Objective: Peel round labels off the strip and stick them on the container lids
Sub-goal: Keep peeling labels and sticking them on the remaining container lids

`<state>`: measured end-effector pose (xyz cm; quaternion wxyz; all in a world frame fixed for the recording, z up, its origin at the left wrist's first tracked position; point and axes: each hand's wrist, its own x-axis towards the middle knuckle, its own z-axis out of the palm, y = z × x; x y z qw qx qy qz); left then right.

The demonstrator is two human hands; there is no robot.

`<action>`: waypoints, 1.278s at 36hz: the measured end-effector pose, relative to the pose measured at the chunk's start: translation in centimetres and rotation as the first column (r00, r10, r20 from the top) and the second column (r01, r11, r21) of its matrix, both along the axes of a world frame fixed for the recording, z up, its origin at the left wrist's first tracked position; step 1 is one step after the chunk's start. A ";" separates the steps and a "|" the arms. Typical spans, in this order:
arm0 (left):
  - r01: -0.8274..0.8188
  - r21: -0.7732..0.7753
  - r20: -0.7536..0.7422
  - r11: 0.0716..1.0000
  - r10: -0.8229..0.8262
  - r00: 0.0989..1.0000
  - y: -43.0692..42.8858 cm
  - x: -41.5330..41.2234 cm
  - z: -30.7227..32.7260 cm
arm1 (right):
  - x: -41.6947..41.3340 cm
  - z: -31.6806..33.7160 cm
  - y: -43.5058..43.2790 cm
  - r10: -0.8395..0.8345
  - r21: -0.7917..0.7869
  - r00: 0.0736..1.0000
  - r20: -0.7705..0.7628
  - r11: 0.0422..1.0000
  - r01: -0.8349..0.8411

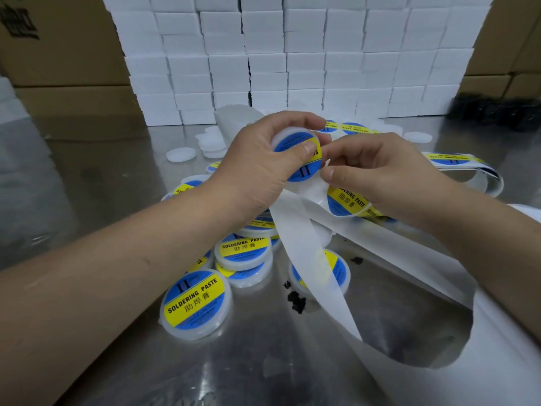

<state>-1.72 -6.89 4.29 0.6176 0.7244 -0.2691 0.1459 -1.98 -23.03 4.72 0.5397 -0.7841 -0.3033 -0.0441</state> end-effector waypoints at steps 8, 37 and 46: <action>-0.172 0.044 0.090 0.984 0.168 0.982 -0.7 -0.6 0.2 | 0.3 -0.2 0.0 -0.088 -0.068 0.996 0.031 0.994 0.090; -0.267 0.301 0.095 0.916 0.250 0.964 -1.1 -1.2 0.0 | 0.6 -0.2 -0.3 -0.168 -0.159 0.962 0.214 0.966 0.204; -0.190 0.245 0.100 0.951 0.170 0.980 -0.5 -0.3 -0.1 | 0.9 -0.2 -0.5 -0.239 -0.138 0.954 0.182 0.954 0.266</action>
